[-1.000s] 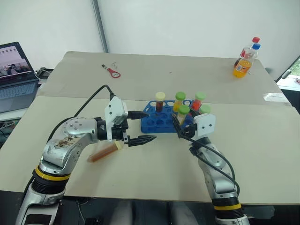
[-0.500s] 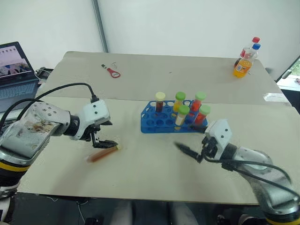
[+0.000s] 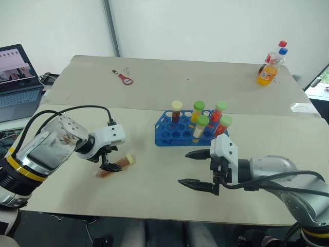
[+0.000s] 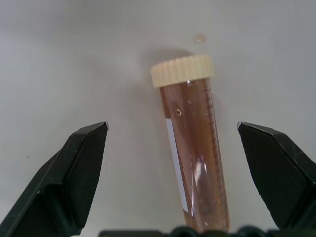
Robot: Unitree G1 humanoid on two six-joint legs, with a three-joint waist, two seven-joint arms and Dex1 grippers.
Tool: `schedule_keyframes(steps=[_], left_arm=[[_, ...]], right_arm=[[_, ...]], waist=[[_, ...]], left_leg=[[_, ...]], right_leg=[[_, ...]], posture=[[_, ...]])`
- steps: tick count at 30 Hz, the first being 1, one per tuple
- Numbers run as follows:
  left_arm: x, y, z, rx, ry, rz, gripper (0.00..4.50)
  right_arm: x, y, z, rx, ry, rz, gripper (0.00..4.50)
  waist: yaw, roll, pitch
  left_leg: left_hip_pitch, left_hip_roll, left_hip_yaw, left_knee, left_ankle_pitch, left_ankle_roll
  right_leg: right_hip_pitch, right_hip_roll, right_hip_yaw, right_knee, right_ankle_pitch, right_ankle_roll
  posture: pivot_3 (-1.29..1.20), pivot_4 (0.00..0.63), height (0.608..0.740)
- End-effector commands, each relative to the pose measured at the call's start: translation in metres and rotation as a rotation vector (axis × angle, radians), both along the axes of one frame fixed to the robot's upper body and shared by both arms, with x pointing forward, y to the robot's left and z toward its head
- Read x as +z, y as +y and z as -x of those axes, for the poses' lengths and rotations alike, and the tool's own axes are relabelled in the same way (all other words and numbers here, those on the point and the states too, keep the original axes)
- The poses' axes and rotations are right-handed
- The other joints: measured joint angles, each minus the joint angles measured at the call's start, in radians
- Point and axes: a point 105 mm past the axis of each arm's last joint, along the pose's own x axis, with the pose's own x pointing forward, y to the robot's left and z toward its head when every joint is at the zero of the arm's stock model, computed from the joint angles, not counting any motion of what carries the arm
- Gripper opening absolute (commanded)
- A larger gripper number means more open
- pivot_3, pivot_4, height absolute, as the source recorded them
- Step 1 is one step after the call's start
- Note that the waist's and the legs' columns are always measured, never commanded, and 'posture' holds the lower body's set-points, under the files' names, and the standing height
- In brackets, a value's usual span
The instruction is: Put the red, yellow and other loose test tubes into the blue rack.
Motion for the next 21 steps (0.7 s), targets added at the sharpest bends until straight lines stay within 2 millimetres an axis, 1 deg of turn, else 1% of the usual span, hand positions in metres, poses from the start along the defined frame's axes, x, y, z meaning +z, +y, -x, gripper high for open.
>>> schedule_keyframes(steps=[1, 5, 8, 10, 11, 12, 14, 16, 17, 19, 21], left_arm=[[0.007, -0.002, -0.006, -0.018, -0.028, -0.027, 4.5], [0.004, -0.004, -0.011, 0.004, -0.014, -0.037, 4.5], [0.003, -0.01, -0.015, 0.008, -0.014, -0.036, 4.5], [0.002, -0.012, -0.016, -0.011, -0.021, -0.044, 3.96], [0.001, -0.012, -0.015, -0.017, -0.016, -0.049, 3.62], [-0.001, -0.012, -0.013, -0.032, -0.01, -0.058, 3.22], [-0.004, -0.011, -0.007, -0.045, 0.013, -0.069, 2.27], [-0.007, -0.007, -0.003, -0.061, 0.021, -0.089, 1.24], [-0.008, -0.005, -0.002, -0.07, 0.023, -0.098, 0.92], [-0.008, -0.004, -0.002, -0.079, 0.016, -0.102, 0.86], [-0.007, -0.007, -0.007, -0.083, -0.004, -0.086, 0.86]], right_arm=[[0.006, 0.001, 0.006, 0.012, -0.025, -0.003, 4.46], [0.005, -0.002, 0.006, -0.007, -0.036, 0.012, 4.46], [0.006, -0.003, 0.006, -0.021, -0.042, 0.01, 4.46], [0.006, -0.002, 0.006, -0.027, -0.041, 0.009, 4.5], [0.007, -0.002, 0.007, -0.028, -0.042, 0.008, 4.5], [0.007, -0.001, 0.007, -0.03, -0.042, 0.006, 4.5], [0.01, -0.001, 0.008, -0.036, -0.046, 0.0, 4.5], [0.014, -0.002, 0.007, -0.044, -0.046, -0.01, 4.5], [0.015, -0.002, 0.007, -0.047, -0.048, -0.012, 4.5], [0.018, -0.003, 0.006, -0.055, -0.05, -0.016, 4.5], [0.019, -0.004, 0.005, -0.063, -0.05, -0.015, 4.5]], waist=[[-0.001, 0.0, 0.0], [0.0, 0.0, 0.0], [-0.001, 0.0, 0.0], [-0.001, 0.0, 0.0], [-0.001, 0.0, 0.0], [-0.001, 0.0, 0.0], [-0.002, 0.0, 0.0], [-0.002, 0.0, 0.0], [-0.002, 0.0, 0.0], [-0.002, 0.0, 0.0], [-0.002, 0.0, 0.0]], left_leg=[[0.0, 0.0, 0.0, 0.0, 0.0, 0.0], [0.0, 0.0, 0.0, 0.001, 0.0, 0.0], [0.0, 0.0, 0.0, 0.001, 0.0, 0.0], [0.0, 0.0, 0.0, 0.001, 0.0, 0.0], [0.0, 0.0, 0.0, 0.001, 0.0, 0.0], [0.0, 0.0, 0.0, 0.001, 0.0, 0.0], [0.0, 0.0, -0.001, 0.001, 0.0, 0.0], [0.0, 0.0, -0.001, 0.001, 0.0, 0.0], [0.0, 0.0, -0.001, 0.001, 0.0, 0.0], [0.0, 0.0, 0.0, 0.001, 0.0, 0.0], [0.0, 0.0, -0.001, 0.001, 0.0, 0.0]], right_leg=[[0.0, 0.0, 0.0, 0.0, 0.0, 0.0], [0.0, 0.0, 0.0, 0.0, 0.0, 0.0], [0.0, 0.0, 0.0, 0.0, 0.0, 0.0], [0.0, 0.0, 0.0, 0.0, 0.0, 0.0], [0.0, 0.0, 0.0, 0.0, 0.0, 0.0], [0.0, 0.0, 0.0, 0.0, 0.0, 0.0], [0.0, 0.0, 0.0, 0.001, 0.0, 0.0], [0.0, 0.0, 0.0, 0.001, 0.0, 0.0], [0.0, 0.0, 0.0, 0.001, 0.0, 0.0], [0.0, 0.0, 0.0, 0.001, 0.0, 0.0], [0.0, 0.0, 0.0, 0.001, 0.0, 0.0]], posture=[[0.0, 0.15, 0.705], [0.0, 0.15, 0.705], [0.0, 0.15, 0.705], [0.0, 0.15, 0.705], [0.0, 0.15, 0.705], [0.0, 0.15, 0.705], [0.0, 0.15, 0.705], [0.0, 0.15, 0.705], [0.0, 0.15, 0.705], [0.0, 0.15, 0.705], [0.0, 0.15, 0.705]])
